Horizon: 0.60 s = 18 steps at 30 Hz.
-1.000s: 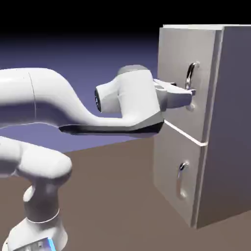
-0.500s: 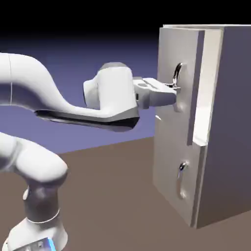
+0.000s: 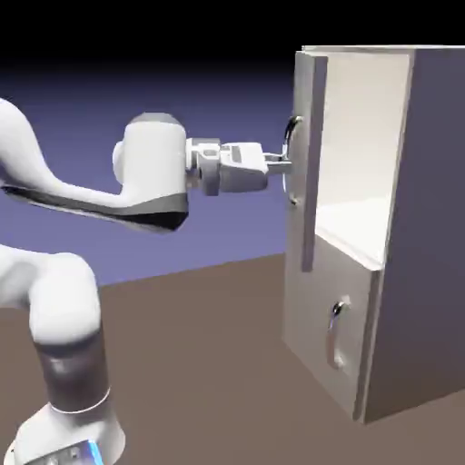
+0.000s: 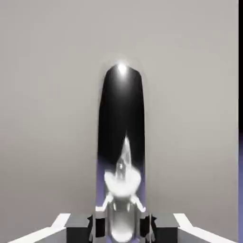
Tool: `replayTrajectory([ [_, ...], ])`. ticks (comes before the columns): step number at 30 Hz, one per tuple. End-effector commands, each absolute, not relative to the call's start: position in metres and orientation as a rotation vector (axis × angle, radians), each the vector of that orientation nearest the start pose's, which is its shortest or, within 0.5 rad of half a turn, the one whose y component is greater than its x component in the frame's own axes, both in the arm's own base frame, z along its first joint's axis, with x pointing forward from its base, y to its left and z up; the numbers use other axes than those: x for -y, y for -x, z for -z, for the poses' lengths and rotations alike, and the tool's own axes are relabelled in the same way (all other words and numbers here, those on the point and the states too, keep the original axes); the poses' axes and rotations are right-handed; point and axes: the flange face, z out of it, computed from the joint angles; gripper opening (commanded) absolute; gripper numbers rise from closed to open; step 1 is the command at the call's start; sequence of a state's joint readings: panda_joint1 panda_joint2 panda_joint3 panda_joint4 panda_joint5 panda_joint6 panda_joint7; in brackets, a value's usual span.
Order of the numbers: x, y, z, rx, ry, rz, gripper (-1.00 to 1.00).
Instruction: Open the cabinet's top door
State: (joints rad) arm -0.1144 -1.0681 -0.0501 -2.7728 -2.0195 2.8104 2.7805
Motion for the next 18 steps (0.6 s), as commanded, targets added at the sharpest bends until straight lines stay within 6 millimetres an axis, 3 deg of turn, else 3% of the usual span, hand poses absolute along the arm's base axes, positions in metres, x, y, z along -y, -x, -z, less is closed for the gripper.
replayTrajectory([
  [1,0.001,-0.28,-0.551,-1.2,1.686,2.041,-1.0],
  [11,-0.037,-0.258,-0.551,-1.369,1.64,2.127,-1.0],
  [18,-0.078,-0.242,-0.551,-1.537,1.584,2.206,-1.0],
])
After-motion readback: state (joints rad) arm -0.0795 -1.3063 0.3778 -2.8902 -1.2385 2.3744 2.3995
